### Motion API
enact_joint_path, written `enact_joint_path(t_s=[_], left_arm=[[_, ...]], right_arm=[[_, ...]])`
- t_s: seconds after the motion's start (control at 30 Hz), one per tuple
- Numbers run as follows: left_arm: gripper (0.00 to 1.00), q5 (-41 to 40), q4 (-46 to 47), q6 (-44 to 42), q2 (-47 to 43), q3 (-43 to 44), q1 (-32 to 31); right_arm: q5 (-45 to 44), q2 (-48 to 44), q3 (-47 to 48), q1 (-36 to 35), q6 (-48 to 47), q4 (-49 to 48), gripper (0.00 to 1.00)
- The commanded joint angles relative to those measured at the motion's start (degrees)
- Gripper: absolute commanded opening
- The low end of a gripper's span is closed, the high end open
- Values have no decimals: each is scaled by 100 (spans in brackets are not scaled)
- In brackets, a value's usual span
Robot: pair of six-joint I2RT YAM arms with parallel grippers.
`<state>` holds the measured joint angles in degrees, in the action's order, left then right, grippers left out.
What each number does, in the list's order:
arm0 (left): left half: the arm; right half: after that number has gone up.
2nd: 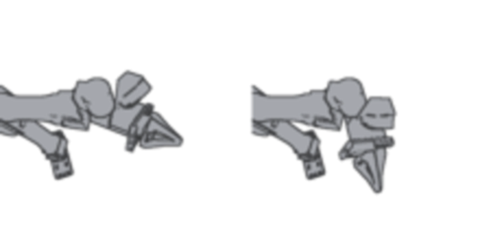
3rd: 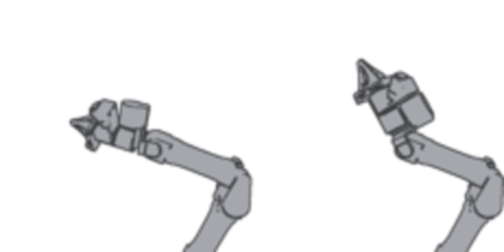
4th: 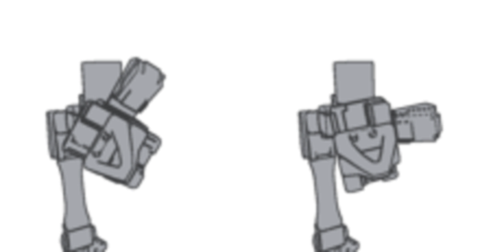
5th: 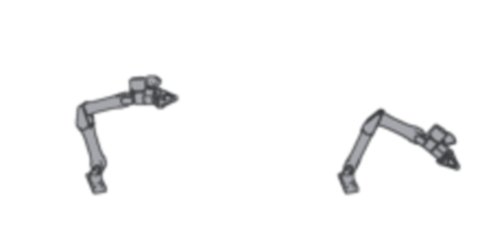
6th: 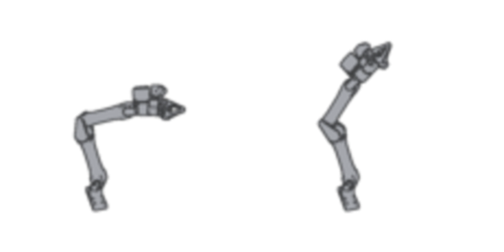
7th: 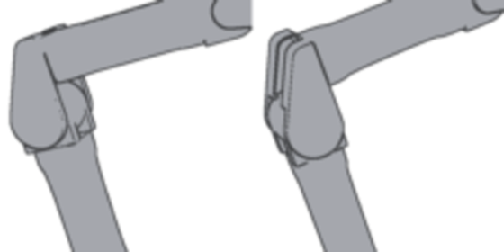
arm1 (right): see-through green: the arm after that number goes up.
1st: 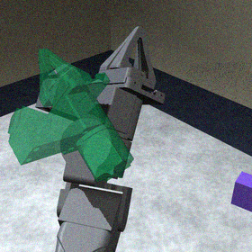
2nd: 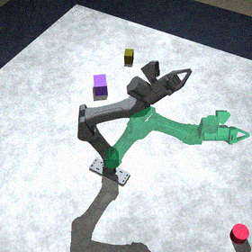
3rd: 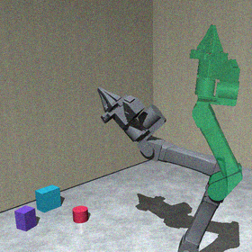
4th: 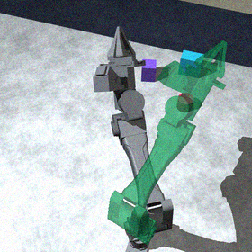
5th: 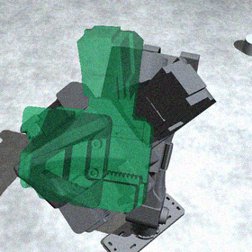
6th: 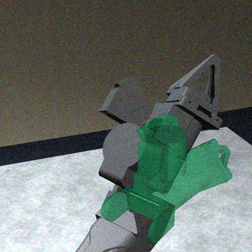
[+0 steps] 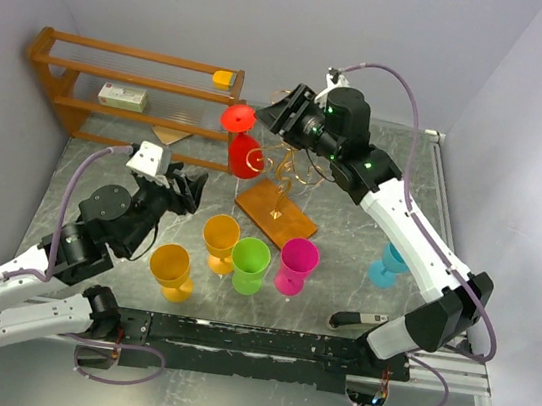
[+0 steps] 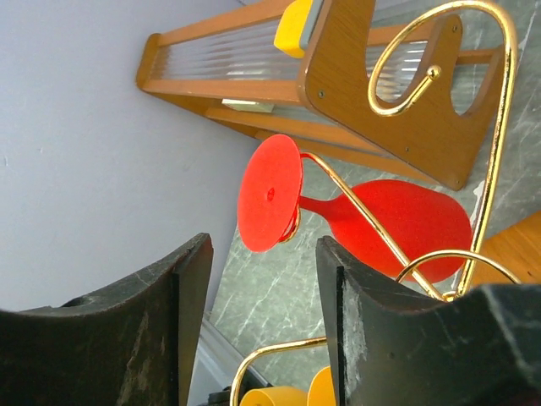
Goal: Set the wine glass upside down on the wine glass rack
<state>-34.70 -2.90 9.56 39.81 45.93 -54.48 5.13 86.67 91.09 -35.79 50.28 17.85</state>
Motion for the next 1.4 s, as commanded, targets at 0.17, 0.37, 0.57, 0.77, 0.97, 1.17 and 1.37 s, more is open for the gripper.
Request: enact_joint_path(t_s=[0.17, 0.37, 0.57, 0.77, 0.97, 1.17, 1.37], left_arm=[[74, 601, -1543, 990, -13, 660, 26], [78, 1280, -3081, 2054, 142, 1063, 25], [78, 1724, -3768, 2474, 456, 1138, 25], [69, 1864, -4273, 2837, 1187, 1317, 27], [59, 1808, -4514, 3239, 2202, 1493, 24], [52, 1539, -4996, 3370, 2649, 1664, 25], [50, 1518, -4807, 3362, 2616, 1581, 25]], right_arm=[[331, -661, -248, 78, -925, -219, 55], [-18, -1620, -1146, 79, -1977, -625, 58], [-131, -2511, -1875, 74, -2535, -1013, 59], [-315, -3365, -2513, 76, -2669, -1203, 60], [-643, -3792, -2870, 74, -2695, -1207, 60], [-818, -3808, -2890, 78, -2799, -1130, 60], [-905, -3816, -2945, 81, -2845, -1137, 59]])
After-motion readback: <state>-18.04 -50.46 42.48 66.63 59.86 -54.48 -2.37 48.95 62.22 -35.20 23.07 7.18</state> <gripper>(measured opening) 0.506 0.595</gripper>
